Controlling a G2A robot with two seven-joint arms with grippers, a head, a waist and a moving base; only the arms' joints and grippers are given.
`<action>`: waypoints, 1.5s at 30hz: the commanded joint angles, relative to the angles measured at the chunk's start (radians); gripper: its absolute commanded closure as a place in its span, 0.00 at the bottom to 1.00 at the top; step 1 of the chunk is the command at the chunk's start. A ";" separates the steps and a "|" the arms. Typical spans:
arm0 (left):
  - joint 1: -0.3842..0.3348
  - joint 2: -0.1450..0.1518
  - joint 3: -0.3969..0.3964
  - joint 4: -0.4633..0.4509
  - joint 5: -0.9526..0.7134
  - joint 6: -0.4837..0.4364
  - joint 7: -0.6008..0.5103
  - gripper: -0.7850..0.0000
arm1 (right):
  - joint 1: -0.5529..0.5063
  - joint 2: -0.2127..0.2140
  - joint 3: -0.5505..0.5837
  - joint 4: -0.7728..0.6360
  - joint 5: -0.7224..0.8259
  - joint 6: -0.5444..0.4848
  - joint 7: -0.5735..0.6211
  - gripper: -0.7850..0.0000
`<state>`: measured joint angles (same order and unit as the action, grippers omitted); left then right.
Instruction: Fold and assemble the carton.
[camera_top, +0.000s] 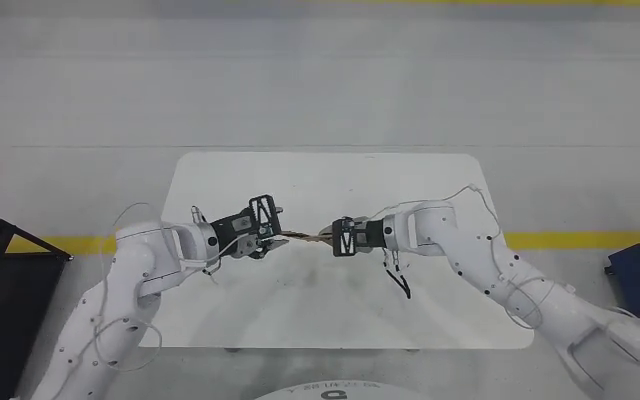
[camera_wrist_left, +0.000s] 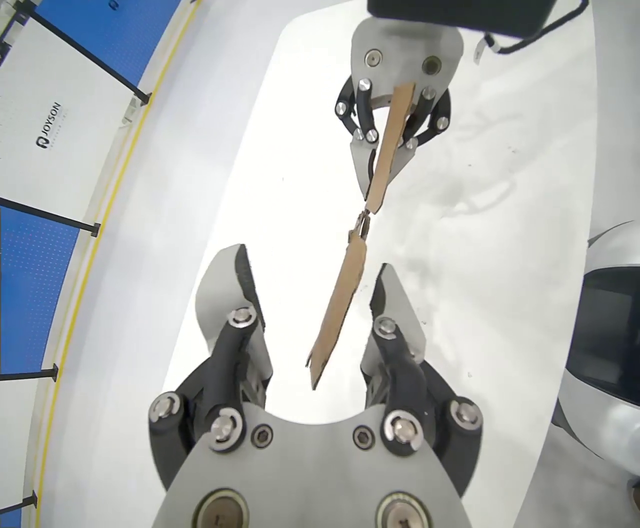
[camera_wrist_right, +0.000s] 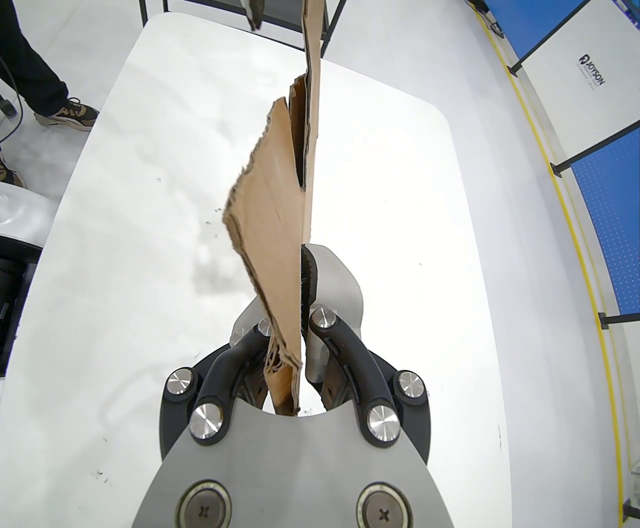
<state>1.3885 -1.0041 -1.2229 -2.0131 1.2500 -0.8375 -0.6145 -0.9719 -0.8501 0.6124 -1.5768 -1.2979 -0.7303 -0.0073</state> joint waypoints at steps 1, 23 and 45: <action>-0.011 0.000 0.016 0.005 -0.009 -0.004 -0.025 0.82 | -0.004 0.000 0.008 0.000 -0.003 -0.005 -0.001 1.00; 0.028 0.019 -0.148 0.171 -0.328 0.026 0.167 1.00 | -0.115 0.031 0.265 0.103 0.092 -0.011 -0.550 0.00; -0.004 0.021 -0.148 0.344 -0.897 0.040 0.137 1.00 | -0.112 -0.001 0.253 0.221 0.339 -0.180 -0.602 0.00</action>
<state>1.3999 -0.9848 -1.3795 -1.7034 0.7981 -0.7878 -0.4262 -1.0928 -0.8448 0.8732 -1.3710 -0.9918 -0.8891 -0.6126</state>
